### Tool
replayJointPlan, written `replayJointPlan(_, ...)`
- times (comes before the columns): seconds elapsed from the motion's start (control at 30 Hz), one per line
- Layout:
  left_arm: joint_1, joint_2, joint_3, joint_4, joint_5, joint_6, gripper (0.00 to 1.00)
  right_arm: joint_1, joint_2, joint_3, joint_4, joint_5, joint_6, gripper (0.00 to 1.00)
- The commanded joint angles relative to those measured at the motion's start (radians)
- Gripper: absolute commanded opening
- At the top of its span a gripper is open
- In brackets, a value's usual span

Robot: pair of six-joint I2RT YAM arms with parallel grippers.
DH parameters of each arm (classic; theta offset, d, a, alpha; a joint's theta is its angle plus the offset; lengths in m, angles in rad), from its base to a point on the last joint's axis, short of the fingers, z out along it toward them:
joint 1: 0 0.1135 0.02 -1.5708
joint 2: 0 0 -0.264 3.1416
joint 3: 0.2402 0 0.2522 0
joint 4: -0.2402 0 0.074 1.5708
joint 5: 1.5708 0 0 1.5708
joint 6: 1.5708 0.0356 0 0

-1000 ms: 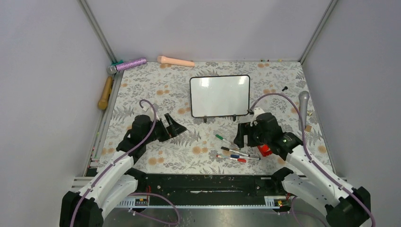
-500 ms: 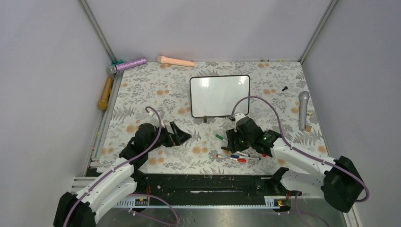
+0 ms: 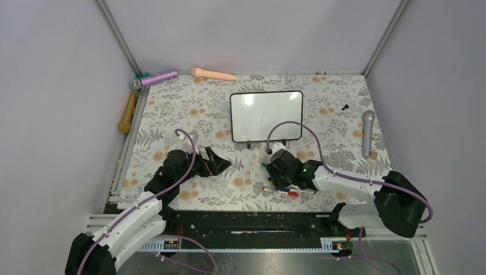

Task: Write a sentence on the whiteboard
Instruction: Pick up the whiteboard marker from the center of the board, then pass from the right arm to the left

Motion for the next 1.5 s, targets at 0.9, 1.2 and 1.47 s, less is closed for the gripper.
replayJointPlan(0.9, -0.015, 0.081, 0.009, 0.327, 0.123, -0.077, 0.95, 0.030, -0.005, 0.285, 0.225, -0.049, -0.180, 0.00)
replayJointPlan(1.2, -0.055, 0.146, -0.005, 0.630, 0.209, -0.152, 0.91, -0.079, -0.058, 0.372, 0.385, -0.379, 0.213, 0.00)
replayJointPlan(1.47, -0.076, 0.178, 0.030, 0.704, 0.250, -0.158, 0.84, -0.138, -0.018, 0.347, 0.565, -0.528, 0.377, 0.00)
